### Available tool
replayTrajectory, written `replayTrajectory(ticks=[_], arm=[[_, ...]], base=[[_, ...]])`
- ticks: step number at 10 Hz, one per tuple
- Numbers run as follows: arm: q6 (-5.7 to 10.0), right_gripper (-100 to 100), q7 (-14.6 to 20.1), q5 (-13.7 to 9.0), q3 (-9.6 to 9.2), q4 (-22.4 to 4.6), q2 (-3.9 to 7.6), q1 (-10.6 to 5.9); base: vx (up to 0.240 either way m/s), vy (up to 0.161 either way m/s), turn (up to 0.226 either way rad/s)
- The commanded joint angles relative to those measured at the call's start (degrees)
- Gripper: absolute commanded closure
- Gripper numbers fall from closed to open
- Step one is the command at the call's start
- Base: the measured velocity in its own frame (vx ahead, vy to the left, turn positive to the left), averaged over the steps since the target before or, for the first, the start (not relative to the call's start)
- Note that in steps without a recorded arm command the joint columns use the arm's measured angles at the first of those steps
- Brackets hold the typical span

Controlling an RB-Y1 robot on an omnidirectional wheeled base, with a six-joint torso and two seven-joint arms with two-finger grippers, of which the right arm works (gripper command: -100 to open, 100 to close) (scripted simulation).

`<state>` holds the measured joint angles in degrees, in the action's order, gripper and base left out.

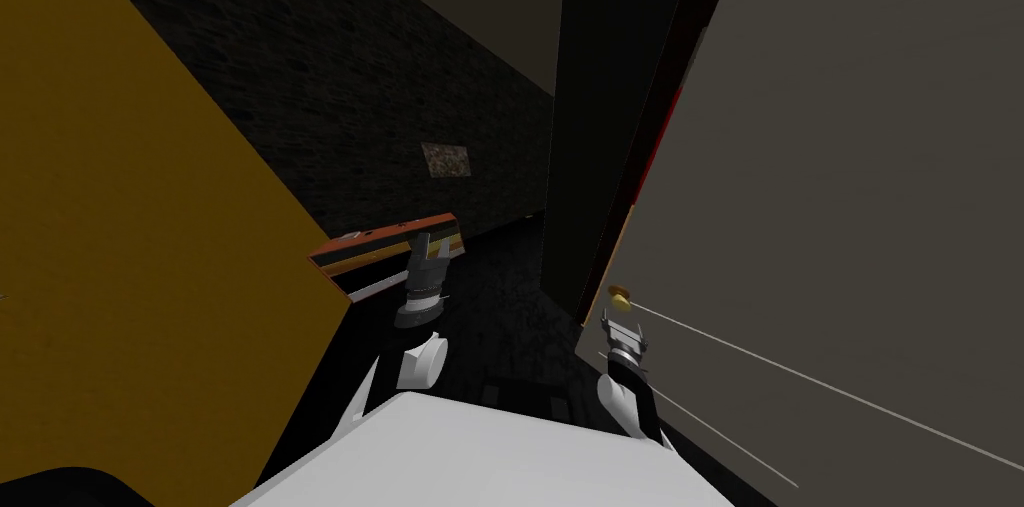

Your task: Pull the door open

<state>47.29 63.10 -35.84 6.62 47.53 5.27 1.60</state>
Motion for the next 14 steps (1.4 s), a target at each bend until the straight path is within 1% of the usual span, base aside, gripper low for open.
replayTrajectory(ticks=[1,3,4,5,6,8,9,11,12,13,14], arm=[[0.02,-100,2.53,-0.94,-0.48,-0.23,-0.18,-0.44],[-0.03,-100,4.76,-1.88,-0.99,-0.25,-0.36,-0.71],[-0.16,-100,3.86,-1.60,-0.78,0.05,-0.29,-0.50],[-0.12,-100,6.04,-1.89,-0.71,-0.42,1.48,0.18],[-0.08,-100,6.71,-1.98,-0.68,-0.59,2.10,0.43],[0.06,-100,9.68,-2.33,-0.54,-1.35,4.81,1.50],[0.10,-100,10.40,-2.42,-0.51,-1.53,5.46,1.76],[0.21,-100,12.85,-2.72,-0.39,-2.15,7.69,2.64],[-0.14,-100,11.98,-2.68,-0.37,-1.10,7.14,2.89],[-0.14,100,11.98,-2.68,-0.37,-1.10,7.14,2.89],[-0.14,100,11.98,-2.68,-0.37,-1.10,7.14,2.89]], base=[[-0.063,-0.007,0.017],[-0.052,-0.014,0.021],[-0.019,-0.006,0.004],[0.078,0.014,0.079],[0.154,0.004,0.054],[0.189,-0.014,0.055],[0.155,-0.015,0.053],[0.150,-0.009,0.053],[0.065,-0.010,0.009],[-0.009,-0.005,-0.033],[-0.027,-0.006,0.000]])
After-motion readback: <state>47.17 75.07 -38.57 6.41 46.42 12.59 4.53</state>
